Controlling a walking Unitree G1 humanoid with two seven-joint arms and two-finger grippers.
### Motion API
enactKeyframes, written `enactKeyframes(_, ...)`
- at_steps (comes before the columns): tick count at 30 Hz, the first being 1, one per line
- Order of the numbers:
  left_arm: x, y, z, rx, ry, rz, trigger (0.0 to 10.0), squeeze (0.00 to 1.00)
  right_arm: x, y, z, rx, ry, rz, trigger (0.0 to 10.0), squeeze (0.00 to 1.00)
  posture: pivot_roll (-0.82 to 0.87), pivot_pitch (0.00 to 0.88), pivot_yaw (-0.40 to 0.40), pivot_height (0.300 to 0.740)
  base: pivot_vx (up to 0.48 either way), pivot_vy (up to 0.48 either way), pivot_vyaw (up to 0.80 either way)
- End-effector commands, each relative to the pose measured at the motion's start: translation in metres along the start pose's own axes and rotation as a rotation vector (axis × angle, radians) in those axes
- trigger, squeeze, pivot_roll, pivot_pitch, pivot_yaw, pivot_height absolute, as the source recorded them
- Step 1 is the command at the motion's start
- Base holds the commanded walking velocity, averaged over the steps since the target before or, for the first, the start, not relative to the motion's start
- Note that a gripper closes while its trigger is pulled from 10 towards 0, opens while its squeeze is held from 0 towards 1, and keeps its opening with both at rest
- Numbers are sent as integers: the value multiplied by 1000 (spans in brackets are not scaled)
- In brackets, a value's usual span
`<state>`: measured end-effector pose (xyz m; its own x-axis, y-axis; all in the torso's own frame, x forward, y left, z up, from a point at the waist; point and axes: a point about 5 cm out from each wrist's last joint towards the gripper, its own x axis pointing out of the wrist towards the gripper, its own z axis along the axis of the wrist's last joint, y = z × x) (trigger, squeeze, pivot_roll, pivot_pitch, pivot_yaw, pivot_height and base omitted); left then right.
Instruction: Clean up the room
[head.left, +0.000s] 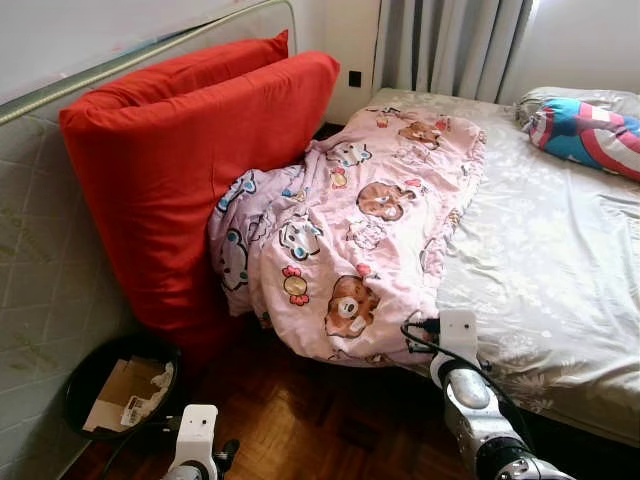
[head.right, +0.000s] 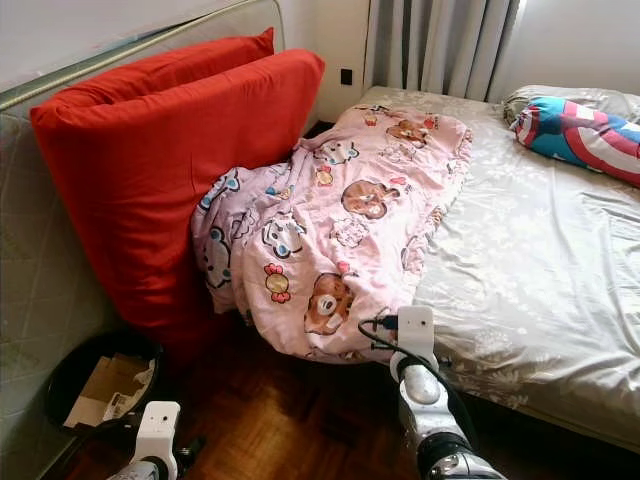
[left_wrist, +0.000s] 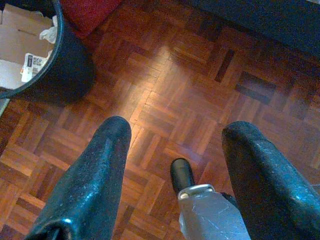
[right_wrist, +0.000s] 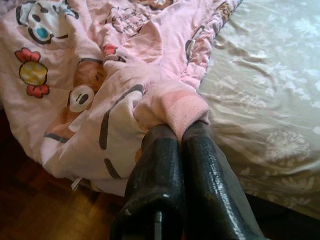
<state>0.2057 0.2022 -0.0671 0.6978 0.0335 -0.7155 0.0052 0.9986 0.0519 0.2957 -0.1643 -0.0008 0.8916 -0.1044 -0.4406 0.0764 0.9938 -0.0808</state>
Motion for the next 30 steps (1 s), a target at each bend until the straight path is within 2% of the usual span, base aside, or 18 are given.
enactKeyframes(1, 0, 3, -1, 24, 18, -4, 10000, 0, -2, 6, -7, -8, 45, 32, 10000, 0, -60, 5, 18, 740, 0, 0, 0)
enactKeyframes(2, 0, 3, -1, 24, 18, -4, 10000, 0, -2, 6, -7, -8, 45, 32, 10000, 0, -60, 5, 18, 740, 0, 0, 0)
enactKeyframes(5, 0, 3, 0, 33, 19, -9, 10000, 0, -1, 9, 12, 66, -101, 24, 10000, 0, -53, 7, 17, 740, 0, 0, 0)
enactKeyframes(6, 0, 3, 0, 34, 18, -10, 10000, 0, 0, 5, 33, 71, -234, -23, 10000, 0, -61, 6, 18, 740, 0, 0, 0)
enactKeyframes(7, 0, 3, 0, 34, 18, -10, 10000, 0, 0, 5, 33, 71, -234, -23, 10000, 0, -61, 6, 18, 740, 0, 0, 0)
enactKeyframes(9, 0, 3, 0, 37, 18, -11, 10000, 0, -1, 2, 47, 68, -325, -55, 10000, 0, -61, 6, 18, 740, 0, 0, 0)
enactKeyframes(10, 0, 3, 0, 37, 18, -11, 10000, 0, -2, 3, 54, 66, -369, -53, 10000, 0, -61, 6, 18, 740, 0, 0, 0)
enactKeyframes(13, 0, 3, 0, 38, 18, -13, 10000, 0, -8, 13, 73, -33, -515, 5, 10000, 0, -58, 4, 14, 740, 0, 0, 0)
enactKeyframes(14, 0, 3, 0, 39, 18, -12, 10000, 0, -10, 17, 71, -81, -515, 11, 10000, 0, -60, 6, 12, 740, 0, 0, 0)
enactKeyframes(20, 0, 3, 0, 40, 18, -13, 10000, 0, -9, 10, 52, -91, -429, -41, 10000, 0, -59, 7, 13, 740, 0, 0, 0)
enactKeyframes(23, 0, 3, 0, 44, 18, -13, 10000, 0, -18, 13, 60, -207, -571, -41, 10000, 0, -61, 6, 14, 740, 0, 0, 0)
enactKeyframes(26, 0, 3, 0, 47, 19, -14, 10000, 0, -23, 8, 67, -177, -628, -102, 10000, 0, -68, 4, 14, 740, 0, 0, 0)
enactKeyframes(28, 0, 3, 0, 52, 19, -16, 10000, 0, -19, 8, 57, -181, -548, -99, 10000, 0, -65, 0, 14, 740, 0, 0, 0)
enactKeyframes(30, 0, 3, 0, 55, 19, -18, 10000, 0, -13, 7, 38, -152, -402, -92, 10000, 0, -62, 0, 13, 740, 0, 0, 0)
